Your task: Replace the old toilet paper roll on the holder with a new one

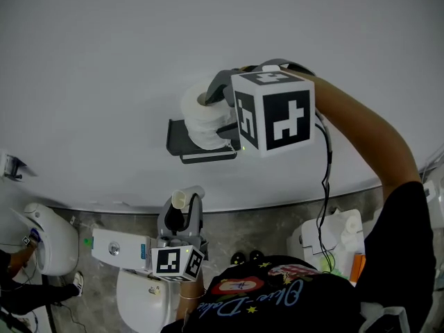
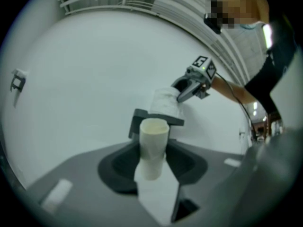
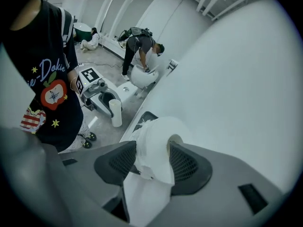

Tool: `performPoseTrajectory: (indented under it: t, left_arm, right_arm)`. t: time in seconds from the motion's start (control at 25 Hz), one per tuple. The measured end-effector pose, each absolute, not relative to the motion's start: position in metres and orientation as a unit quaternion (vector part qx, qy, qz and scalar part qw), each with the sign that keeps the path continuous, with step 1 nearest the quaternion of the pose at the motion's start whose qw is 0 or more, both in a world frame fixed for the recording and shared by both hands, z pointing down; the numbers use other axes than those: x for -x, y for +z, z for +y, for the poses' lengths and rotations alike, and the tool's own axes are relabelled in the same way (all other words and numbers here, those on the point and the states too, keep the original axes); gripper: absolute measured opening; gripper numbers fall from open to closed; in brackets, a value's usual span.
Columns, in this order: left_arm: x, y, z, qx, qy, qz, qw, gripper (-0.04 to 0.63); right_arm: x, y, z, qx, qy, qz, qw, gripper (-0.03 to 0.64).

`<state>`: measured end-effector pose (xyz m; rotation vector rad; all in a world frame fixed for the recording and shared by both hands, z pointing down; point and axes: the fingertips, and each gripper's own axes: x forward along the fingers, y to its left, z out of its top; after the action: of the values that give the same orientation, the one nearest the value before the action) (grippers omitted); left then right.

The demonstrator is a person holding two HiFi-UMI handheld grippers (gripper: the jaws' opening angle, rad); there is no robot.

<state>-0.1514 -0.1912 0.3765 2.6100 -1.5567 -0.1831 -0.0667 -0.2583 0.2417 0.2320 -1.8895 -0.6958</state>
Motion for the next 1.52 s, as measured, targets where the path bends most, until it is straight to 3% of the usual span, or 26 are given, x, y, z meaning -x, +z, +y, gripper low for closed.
performPoseTrajectory:
  t: [0.36,0.56,0.92,1.28,1.52]
  left_arm:
    - [0.156,0.379,-0.190,-0.853,-0.064,-0.515,0.058,0.167]
    - [0.154,0.379,-0.189,-0.855,-0.065,-0.511,0.058,0.167]
    - [0.147,0.377,-0.194,-0.863,-0.055,-0.500,0.054,0.167]
    - [0.124,0.376,-0.202,-0.878,-0.039,-0.474,0.047,0.167]
    - [0.118,0.380,-0.206,-0.883,-0.027,-0.467,0.047,0.167]
  right_arm:
    - [0.068,0.245,-0.259,-0.071,-0.281,-0.765,0.575,0.212]
    - [0.063,0.243,-0.258,-0.082,-0.293,-0.783,0.543,0.202]
    - [0.039,0.224,-0.238,-0.157,-0.246,-0.901,0.322,0.198]
    - [-0.025,0.206,-0.208,-0.256,-0.108,-0.960,0.037,0.198]
    - [-0.079,0.237,-0.195,-0.335,-0.027,-0.939,-0.079,0.198]
